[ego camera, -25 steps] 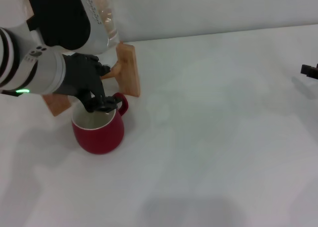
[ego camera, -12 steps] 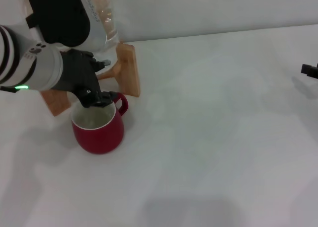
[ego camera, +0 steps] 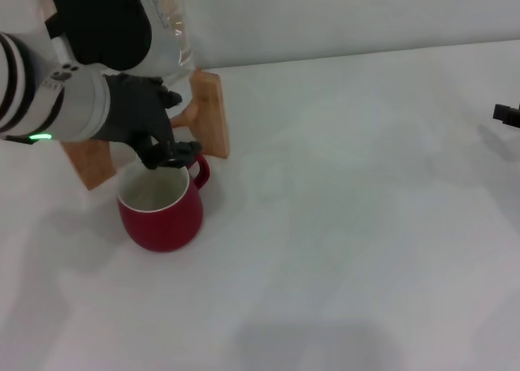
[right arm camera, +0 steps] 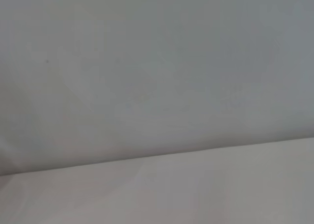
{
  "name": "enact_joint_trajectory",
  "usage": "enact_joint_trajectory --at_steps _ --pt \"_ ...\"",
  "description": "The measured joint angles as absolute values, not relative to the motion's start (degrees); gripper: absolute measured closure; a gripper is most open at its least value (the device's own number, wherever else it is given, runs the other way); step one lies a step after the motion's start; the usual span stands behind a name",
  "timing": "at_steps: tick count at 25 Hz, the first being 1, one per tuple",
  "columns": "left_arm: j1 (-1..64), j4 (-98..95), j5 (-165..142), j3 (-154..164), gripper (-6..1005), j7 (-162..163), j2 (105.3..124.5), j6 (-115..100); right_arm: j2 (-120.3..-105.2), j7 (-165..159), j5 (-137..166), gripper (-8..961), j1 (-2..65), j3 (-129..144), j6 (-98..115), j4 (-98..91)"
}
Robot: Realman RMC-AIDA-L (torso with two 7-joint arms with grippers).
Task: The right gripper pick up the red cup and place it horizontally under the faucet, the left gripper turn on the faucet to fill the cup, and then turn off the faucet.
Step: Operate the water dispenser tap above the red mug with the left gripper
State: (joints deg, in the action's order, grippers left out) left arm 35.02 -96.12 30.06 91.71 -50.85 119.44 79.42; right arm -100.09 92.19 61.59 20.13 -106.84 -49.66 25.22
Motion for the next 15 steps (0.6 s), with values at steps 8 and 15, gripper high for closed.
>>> enact_joint_trajectory --at_steps 8,15 --pt "32.5 -100.2 35.9 90.4 337 -51.8 119.38 79.2 -100.10 92.2 61.6 407 20.1 -106.9 -49.7 25.2" --pt "24.2 -104.8 47.0 86.3 337 -54.5 119.35 76.2 -100.19 92.2 61.6 407 19.8 -107.5 -49.8 25.2"
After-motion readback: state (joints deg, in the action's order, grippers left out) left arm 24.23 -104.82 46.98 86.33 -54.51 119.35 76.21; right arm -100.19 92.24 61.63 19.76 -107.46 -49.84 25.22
